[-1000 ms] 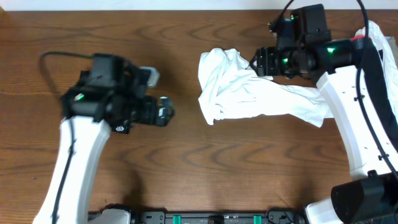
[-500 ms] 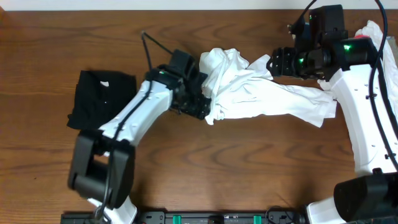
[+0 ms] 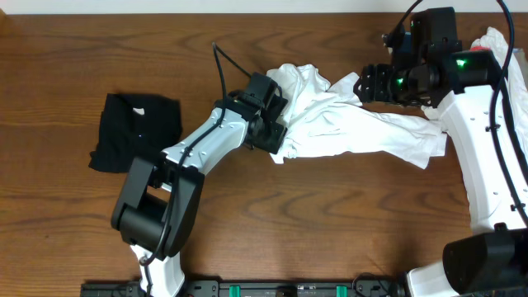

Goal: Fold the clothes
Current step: 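Grasp the left end of the white T-shirt with the left gripper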

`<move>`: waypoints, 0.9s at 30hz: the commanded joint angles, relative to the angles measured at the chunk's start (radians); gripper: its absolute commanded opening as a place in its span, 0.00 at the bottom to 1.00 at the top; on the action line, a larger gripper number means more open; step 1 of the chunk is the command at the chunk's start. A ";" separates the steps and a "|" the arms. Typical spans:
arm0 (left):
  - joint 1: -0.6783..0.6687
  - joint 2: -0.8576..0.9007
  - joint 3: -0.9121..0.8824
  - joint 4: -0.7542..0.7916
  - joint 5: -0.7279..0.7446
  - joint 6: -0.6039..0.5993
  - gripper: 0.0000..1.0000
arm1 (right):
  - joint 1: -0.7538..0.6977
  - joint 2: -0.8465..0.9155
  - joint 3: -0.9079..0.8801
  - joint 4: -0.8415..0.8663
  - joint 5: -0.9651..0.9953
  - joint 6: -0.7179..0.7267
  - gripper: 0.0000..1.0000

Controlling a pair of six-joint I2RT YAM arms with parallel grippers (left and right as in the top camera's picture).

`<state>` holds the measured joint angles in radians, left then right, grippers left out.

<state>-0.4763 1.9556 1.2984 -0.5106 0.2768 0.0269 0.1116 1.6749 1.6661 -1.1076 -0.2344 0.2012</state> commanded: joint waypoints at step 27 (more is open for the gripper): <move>0.191 -0.570 0.040 -0.552 -0.453 -0.060 0.06 | -0.008 -0.001 -0.349 0.103 0.113 0.039 0.77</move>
<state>-0.2989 1.3903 1.3266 -1.0477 -0.1513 -0.0257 0.1116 1.6749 1.3609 -1.0199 -0.1333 0.2165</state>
